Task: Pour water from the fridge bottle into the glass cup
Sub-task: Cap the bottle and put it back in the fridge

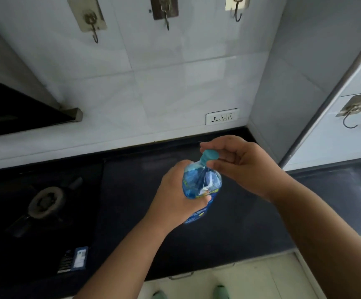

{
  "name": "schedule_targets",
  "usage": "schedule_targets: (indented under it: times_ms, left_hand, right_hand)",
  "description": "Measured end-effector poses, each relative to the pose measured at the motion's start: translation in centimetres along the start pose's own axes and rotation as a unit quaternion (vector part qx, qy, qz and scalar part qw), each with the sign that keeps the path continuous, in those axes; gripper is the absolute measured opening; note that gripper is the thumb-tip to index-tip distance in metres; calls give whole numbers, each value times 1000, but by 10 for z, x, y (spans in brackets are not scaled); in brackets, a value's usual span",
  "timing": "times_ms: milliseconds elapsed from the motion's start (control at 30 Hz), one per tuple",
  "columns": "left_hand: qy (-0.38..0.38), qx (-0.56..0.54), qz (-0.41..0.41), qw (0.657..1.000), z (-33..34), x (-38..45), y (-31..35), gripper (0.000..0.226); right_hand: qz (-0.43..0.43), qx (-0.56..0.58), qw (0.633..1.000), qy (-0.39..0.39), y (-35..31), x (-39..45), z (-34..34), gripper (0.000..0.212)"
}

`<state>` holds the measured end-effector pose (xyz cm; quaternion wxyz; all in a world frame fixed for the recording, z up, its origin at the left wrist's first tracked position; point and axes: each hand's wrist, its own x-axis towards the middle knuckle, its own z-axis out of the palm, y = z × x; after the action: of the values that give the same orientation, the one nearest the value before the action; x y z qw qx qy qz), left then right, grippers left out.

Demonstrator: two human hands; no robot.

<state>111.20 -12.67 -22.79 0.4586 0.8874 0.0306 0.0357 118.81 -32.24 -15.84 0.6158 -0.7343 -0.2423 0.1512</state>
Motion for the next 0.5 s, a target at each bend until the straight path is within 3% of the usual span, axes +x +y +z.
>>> schedule_targets:
  times_ms: [100, 233, 500]
  left_hand:
    - [-18, 37, -17, 999, -12, -7, 8, 81]
    - [-36, 79, -7, 996, -26, -12, 13, 79]
    - [-51, 146, -6, 988, -44, -13, 14, 82]
  right_hand:
    - [-28, -112, 993, -19, -10, 5, -6, 35]
    - [-64, -281, 956, -55, -17, 10, -18, 37]
    - [-50, -345, 927, -136, -34, 19, -12, 38]
